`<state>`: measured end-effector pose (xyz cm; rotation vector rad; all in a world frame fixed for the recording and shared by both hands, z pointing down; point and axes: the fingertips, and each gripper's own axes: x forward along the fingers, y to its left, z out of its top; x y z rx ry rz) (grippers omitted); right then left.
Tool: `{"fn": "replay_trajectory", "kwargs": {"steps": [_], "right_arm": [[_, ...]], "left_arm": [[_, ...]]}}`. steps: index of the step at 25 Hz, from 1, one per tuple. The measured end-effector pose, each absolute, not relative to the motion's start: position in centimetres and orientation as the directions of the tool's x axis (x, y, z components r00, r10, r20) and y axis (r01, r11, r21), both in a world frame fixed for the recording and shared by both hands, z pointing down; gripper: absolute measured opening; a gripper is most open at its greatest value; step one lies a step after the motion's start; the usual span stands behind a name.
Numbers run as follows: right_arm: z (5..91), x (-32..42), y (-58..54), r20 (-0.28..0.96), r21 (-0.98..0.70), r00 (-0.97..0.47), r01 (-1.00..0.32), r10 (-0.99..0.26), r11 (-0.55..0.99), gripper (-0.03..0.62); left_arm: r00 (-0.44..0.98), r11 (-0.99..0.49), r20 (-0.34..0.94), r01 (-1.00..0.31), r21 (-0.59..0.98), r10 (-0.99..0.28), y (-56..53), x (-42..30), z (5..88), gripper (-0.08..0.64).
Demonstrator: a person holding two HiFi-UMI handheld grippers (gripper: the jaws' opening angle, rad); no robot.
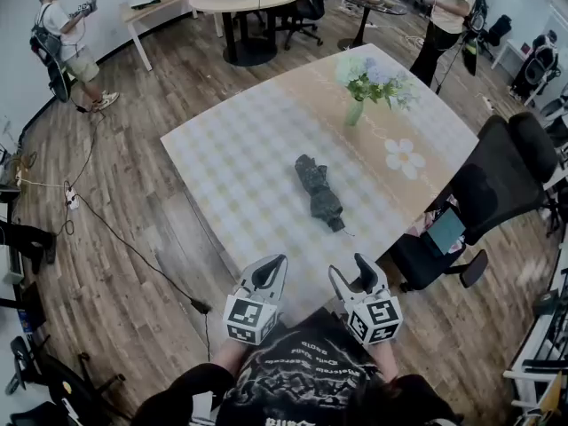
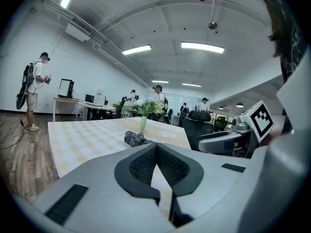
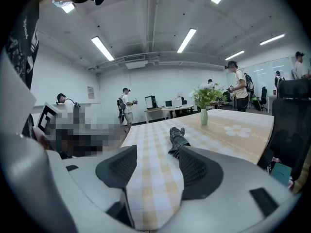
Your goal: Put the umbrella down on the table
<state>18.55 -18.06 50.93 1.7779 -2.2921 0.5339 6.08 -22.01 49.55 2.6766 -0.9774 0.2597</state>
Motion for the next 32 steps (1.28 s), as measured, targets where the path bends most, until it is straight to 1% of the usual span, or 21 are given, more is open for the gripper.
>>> {"fn": "replay_trajectory", "kwargs": {"steps": [3, 4, 7, 10, 11, 13, 22, 32], "right_arm": [[50.6, 18.6, -18.4, 0.352, -0.167, -0.244, -0.966, -0.903, 0.196, 0.203], [50.6, 18.7, -18.4, 0.354, -0.167, -0.242, -0.967, -0.904, 0.193, 0.183], [50.6, 18.8, -18.6, 0.355, -0.168, -0.233, -0.969, -0.905, 0.183, 0.146], [49.9, 18.9, -18.7, 0.314, -0.203, -0.232, -0.964, -0.921, 0.174, 0.119], [49.7, 19.1, -18.8, 0.301, -0.217, -0.222, -0.963, -0.928, 0.16, 0.098], [49.6, 19.8, -18.9, 0.295, -0.219, -0.189, -0.967, -0.937, 0.126, 0.01], [50.4, 20.4, -18.9, 0.327, -0.16, -0.171, -0.979, -0.929, 0.124, 0.008], [51.0, 20.9, -19.0, 0.353, -0.136, -0.164, -0.983, -0.921, 0.123, 0.008]], "left_arm": [[0.759, -0.737, 0.259, -0.647, 0.198, -0.597, -22.1, 6.1, 49.5, 0.02], [0.761, -0.738, 0.26, -0.644, 0.199, -0.594, -22.1, 6.2, 49.6, 0.02], [0.77, -0.749, 0.262, -0.633, 0.196, -0.582, -22.0, 6.4, 49.7, 0.02], [0.775, -0.76, 0.264, -0.624, 0.182, -0.574, -22.0, 6.5, 49.7, 0.02], [0.776, -0.761, 0.265, -0.624, 0.18, -0.573, -22.1, 6.5, 49.7, 0.02], [0.775, -0.76, 0.263, -0.624, 0.18, -0.574, -22.2, 6.6, 49.7, 0.02], [0.777, -0.762, 0.271, -0.621, 0.181, -0.569, -22.2, 7.0, 49.9, 0.02], [0.767, -0.755, 0.28, -0.632, 0.177, -0.577, -22.5, 7.2, 50.0, 0.02]]}}
